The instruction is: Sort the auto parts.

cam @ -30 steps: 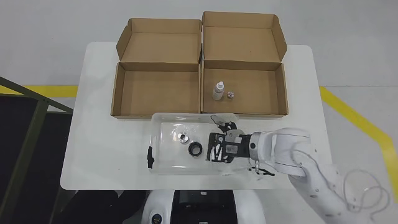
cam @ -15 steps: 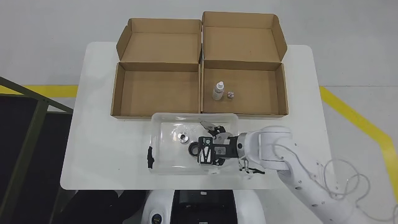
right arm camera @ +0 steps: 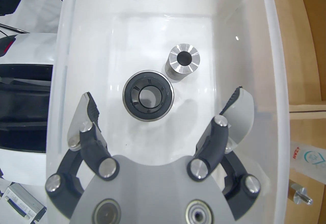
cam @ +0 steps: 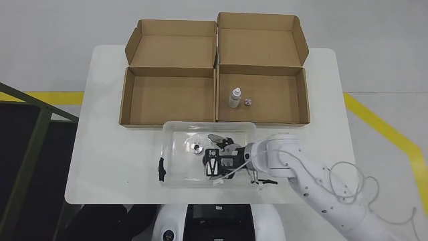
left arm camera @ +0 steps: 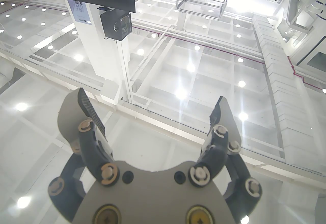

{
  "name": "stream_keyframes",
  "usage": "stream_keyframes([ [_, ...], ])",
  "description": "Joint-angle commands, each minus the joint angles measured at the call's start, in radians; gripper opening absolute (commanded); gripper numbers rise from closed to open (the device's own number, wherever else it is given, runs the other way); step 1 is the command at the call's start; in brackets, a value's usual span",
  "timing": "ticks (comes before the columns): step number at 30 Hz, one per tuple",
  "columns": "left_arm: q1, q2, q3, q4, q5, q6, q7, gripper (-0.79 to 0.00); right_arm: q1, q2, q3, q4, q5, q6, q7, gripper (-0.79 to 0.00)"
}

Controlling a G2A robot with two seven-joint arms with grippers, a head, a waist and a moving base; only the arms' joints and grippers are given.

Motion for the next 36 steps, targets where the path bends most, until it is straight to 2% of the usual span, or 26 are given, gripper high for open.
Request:
stream_keyframes([
  [1,0.0,0.0,0.0,0.0,0.0,0.0,0.0,0.0,0.009,-0.003,-0.008,0.017,0.0,0.0,-0.004,0.0],
  [10,0.0,0.0,0.0,0.0,0.0,0.0,0.0,0.0,0.04,-0.017,-0.035,0.078,0.006,-0.008,-0.026,-0.169],
  [12,0.0,0.0,0.0,0.0,0.0,0.0,0.0,0.0,0.042,-0.018,-0.037,0.084,0.007,-0.013,-0.03,-0.246],
  [15,0.0,0.0,0.0,0.0,0.0,0.0,0.0,0.0,0.042,-0.018,-0.038,0.092,0.011,-0.021,-0.038,-0.299],
  [17,0.0,0.0,0.0,0.0,0.0,0.0,0.0,0.0,0.041,-0.018,-0.037,0.097,0.012,-0.026,-0.043,-0.394],
  [20,0.0,0.0,0.0,0.0,0.0,0.0,0.0,0.0,0.04,-0.018,-0.037,0.102,0.017,-0.038,-0.054,-0.434],
  [23,0.0,0.0,0.0,0.0,0.0,0.0,0.0,0.0,0.039,-0.017,-0.034,0.1,0.017,-0.047,-0.064,-0.56],
  [25,0.0,0.0,0.0,0.0,0.0,0.0,0.0,0.0,0.036,-0.015,-0.03,0.097,0.02,-0.056,-0.073,-0.702],
  [28,0.0,0.0,0.0,0.0,0.0,0.0,0.0,0.0,0.031,-0.012,-0.018,0.087,0.026,-0.067,-0.085,-0.785],
  [36,0.0,0.0,0.0,0.0,0.0,0.0,0.0,0.0,0.001,0.01,0.058,-0.005,0.051,-0.085,-0.11,-0.785],
])
